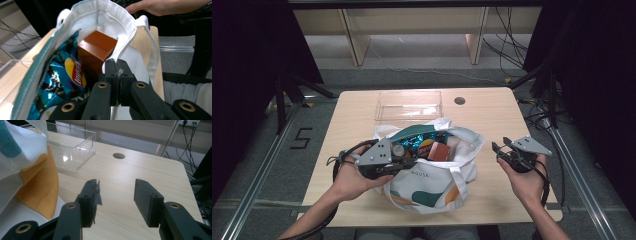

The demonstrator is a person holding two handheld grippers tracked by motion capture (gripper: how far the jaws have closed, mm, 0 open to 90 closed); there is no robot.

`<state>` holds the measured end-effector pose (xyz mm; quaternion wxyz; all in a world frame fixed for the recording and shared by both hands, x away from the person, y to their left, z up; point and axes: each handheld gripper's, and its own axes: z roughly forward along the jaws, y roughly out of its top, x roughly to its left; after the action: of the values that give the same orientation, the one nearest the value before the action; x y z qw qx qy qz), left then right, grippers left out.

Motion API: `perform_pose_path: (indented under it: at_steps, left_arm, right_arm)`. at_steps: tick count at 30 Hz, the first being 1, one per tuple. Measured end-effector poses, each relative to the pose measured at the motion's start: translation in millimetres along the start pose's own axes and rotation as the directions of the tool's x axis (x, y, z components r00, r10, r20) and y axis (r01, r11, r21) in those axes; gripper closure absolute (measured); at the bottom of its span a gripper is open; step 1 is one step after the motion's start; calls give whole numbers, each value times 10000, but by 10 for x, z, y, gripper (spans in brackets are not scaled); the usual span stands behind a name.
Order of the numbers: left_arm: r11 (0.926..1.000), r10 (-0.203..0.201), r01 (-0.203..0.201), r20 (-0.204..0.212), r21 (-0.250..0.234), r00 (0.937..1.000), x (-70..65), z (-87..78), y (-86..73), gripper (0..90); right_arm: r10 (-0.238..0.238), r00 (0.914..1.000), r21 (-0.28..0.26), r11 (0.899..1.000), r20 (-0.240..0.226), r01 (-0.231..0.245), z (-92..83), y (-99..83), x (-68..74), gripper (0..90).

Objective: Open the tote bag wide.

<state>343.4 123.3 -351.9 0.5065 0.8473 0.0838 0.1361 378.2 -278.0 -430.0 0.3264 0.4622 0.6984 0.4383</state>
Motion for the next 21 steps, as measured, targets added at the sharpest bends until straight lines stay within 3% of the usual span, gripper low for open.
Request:
perform_pose_path:
  at_steps: [4, 6, 7, 8, 9, 11, 16, 17, 21]
  left_arm:
    - [9992, -221, 214, 209, 334, 9995, -29, 33, -27, 883]
    - [9991, -127, 115, 295, 398, 9995, -36, 42, -30, 883]
    - [9984, -166, 136, 535, 548, 9984, -79, 56, -39, 883]
    - [9984, -166, 136, 535, 548, 9984, -79, 56, -39, 883]
    - [9976, -156, 109, 678, 680, 9976, -120, 73, -46, 883]
    - [9968, -203, 142, 771, 791, 9968, -160, 97, -71, 883]
    - [9943, -512, 425, 885, 976, 9948, -179, 128, -117, 883]
    - [9927, -571, 451, 1060, 1122, 9927, -186, 151, -141, 883]
    - [9883, -739, 553, 1292, 1425, 9889, -232, 208, -190, 883]
  right_arm:
    - [65, 10000, -107, 9999, 74, -64, 11, -1, -1, 535]
    - [-78, 9999, -134, 9999, 87, 79, 12, -4, -8, 534]
    - [-152, 9999, -146, 9998, 32, 152, 17, -3, -20, 534]
    - [209, 9997, -19, 9998, 92, -209, 5, -5, 10, 534]
    - [240, 9997, -9, 9997, 88, -240, 6, -5, 11, 534]
    - [20, 10000, 145, 9999, 3, -20, -1, 3, -8, 533]
    - [31, 10000, 198, 9998, -6, -31, 4, 0, 1, 531]
    - [-287, 9996, 120, 9995, -60, 287, 18, 0, -25, 530]
    - [-290, 9996, 136, 9995, -33, 290, 19, 0, -29, 529]
